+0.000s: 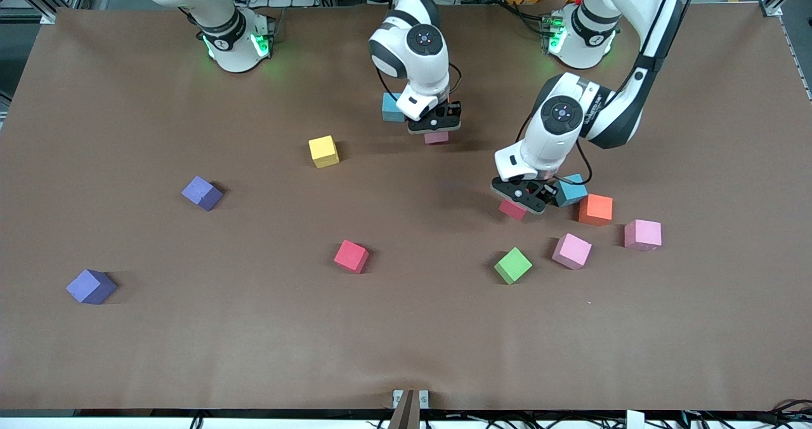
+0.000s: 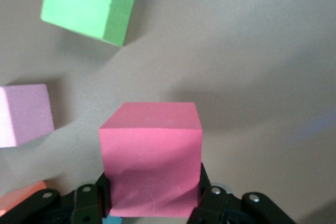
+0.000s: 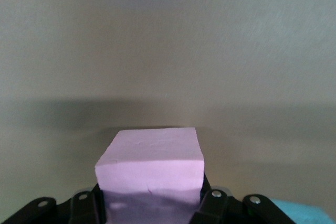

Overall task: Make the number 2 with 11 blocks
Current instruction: 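Grasp the hot pink cube while the right gripper lowers the light pink cube, then lift the hot pink cube while the right gripper releases the light pink cube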

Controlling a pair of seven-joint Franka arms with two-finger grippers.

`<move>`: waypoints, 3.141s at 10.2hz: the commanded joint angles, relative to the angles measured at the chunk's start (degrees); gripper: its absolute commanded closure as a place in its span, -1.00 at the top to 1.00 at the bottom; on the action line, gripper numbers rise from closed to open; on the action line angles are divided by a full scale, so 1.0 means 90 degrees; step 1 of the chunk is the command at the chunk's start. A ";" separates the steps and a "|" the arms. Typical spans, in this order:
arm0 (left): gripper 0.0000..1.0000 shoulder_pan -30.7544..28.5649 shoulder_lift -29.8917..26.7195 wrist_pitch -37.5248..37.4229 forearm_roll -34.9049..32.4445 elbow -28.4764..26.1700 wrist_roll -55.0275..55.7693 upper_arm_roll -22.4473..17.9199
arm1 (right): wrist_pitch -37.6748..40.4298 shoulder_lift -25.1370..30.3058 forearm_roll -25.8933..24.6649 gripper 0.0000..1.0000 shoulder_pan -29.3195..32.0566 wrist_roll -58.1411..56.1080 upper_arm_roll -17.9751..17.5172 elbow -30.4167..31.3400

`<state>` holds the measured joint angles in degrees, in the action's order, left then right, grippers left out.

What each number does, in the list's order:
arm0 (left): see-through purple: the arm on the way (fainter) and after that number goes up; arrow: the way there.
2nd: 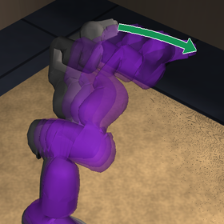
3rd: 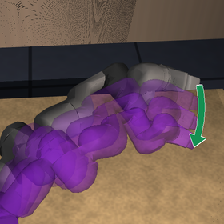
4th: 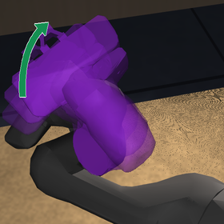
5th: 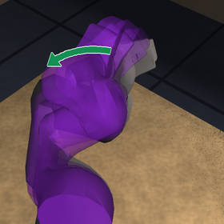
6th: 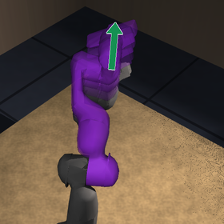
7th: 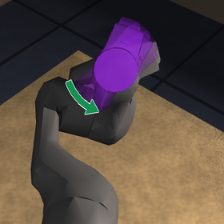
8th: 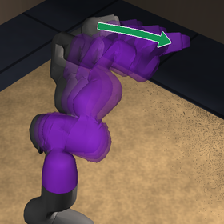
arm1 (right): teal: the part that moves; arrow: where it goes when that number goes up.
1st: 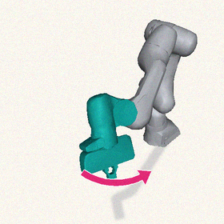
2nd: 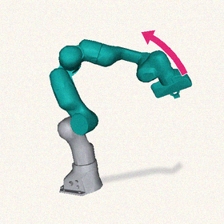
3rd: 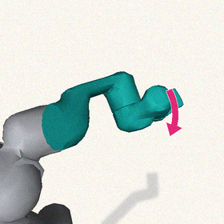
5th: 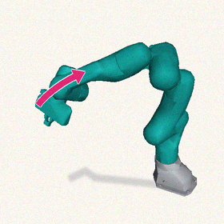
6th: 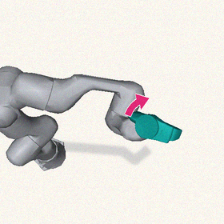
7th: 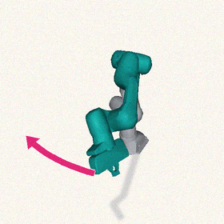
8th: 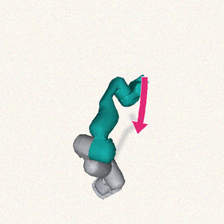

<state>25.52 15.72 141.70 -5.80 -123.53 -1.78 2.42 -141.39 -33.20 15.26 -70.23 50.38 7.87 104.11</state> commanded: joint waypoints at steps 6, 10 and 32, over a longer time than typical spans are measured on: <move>-1.00 -0.0168 -0.0029 -0.1125 0.0000 0.1235 -0.1117 -0.0044 | 0.0016 -0.0237 0.0199 -0.24 -0.0195 0.0047 -0.0024 -0.0103; -1.00 -0.0375 0.0059 -0.1115 -0.0009 0.1245 -0.2204 -0.0024 | -0.0003 -0.0345 0.0208 -0.20 -0.0302 0.0076 -0.0024 -0.0112; -1.00 -0.0063 0.0372 -0.1096 -0.0019 0.1363 -0.6819 0.0064 | 0.0260 0.1899 -0.0211 1.00 0.1122 -0.0372 -0.0513 0.1585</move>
<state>24.16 18.48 132.58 -5.83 -112.38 -58.89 2.90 -139.58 -21.73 14.51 -63.39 48.38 4.79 113.03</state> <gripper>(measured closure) 0.401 0.000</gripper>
